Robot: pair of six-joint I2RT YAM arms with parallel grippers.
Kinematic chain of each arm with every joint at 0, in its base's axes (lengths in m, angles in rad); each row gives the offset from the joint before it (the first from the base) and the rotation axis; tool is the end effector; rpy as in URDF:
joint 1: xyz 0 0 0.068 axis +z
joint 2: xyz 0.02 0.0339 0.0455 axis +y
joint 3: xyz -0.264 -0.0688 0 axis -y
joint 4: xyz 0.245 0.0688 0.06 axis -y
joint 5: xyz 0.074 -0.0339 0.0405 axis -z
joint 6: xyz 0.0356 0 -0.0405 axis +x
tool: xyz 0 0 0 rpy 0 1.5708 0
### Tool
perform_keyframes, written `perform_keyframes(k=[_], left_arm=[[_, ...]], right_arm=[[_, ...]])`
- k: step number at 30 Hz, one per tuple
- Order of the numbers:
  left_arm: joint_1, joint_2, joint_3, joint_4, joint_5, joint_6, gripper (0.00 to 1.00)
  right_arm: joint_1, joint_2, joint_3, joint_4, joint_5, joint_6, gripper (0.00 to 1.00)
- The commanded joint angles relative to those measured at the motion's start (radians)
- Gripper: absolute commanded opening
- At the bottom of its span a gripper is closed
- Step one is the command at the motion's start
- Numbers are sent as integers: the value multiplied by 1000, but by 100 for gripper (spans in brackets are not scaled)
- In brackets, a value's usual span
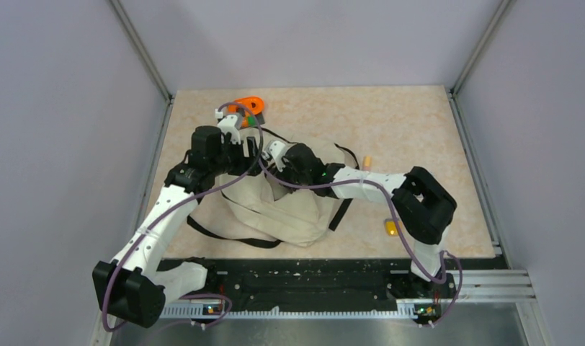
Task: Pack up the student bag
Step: Place the stationery in the student bag, then adjust the student bag at the center of the board.
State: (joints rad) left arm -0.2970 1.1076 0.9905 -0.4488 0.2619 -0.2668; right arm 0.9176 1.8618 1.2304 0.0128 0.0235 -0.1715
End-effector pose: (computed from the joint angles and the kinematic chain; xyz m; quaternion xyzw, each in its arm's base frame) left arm 0.2305 -0.0802 0.3225 0.0760 0.8679 -0.2427 0.4268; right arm 0.2548 0.3316 0.2067 -0.4558 0.7630 0.1573 0.4306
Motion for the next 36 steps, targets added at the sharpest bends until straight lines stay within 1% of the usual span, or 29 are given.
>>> perform_keyframes(k=[1, 5, 6, 9, 12, 15, 18, 21, 23, 29, 31, 33, 36], left_arm=[[-7, -19, 2, 62, 27, -11, 77], [-7, -6, 2, 61, 26, -11, 77], [-7, -2, 1, 62, 28, -13, 77], [-6, 5, 2, 69, 37, -38, 77], [-7, -3, -14, 88, 45, -94, 77], [-7, -27, -62, 127, 45, -171, 77], [-7, -49, -169, 242, 47, -246, 77], [-8, -25, -234, 331, 33, -282, 76], [-11, 9, -253, 367, 25, -288, 75], [-35, 124, -233, 438, 20, -271, 75], [-49, 162, -210, 436, -17, -239, 74], [-67, 206, -182, 421, -61, -192, 72], [-95, 284, -129, 361, -138, -130, 68]], right_arm=[[11, -91, 7, -202, -45, -2, 49], [11, -163, 9, -184, -53, 46, 65], [11, -183, 6, -179, -55, 60, 67], [10, -236, -7, -157, -56, 104, 72], [11, -280, -22, -156, -16, 150, 74], [11, -320, -50, -158, 59, 227, 74], [11, -351, -89, -158, 177, 302, 73], [12, -374, -131, -154, 265, 392, 71], [10, -381, -154, -150, 285, 431, 68], [11, -350, -169, -142, 331, 498, 64], [10, -321, -150, -154, 359, 507, 62], [10, -296, -130, -164, 382, 514, 59], [10, -269, -103, -178, 409, 512, 51]])
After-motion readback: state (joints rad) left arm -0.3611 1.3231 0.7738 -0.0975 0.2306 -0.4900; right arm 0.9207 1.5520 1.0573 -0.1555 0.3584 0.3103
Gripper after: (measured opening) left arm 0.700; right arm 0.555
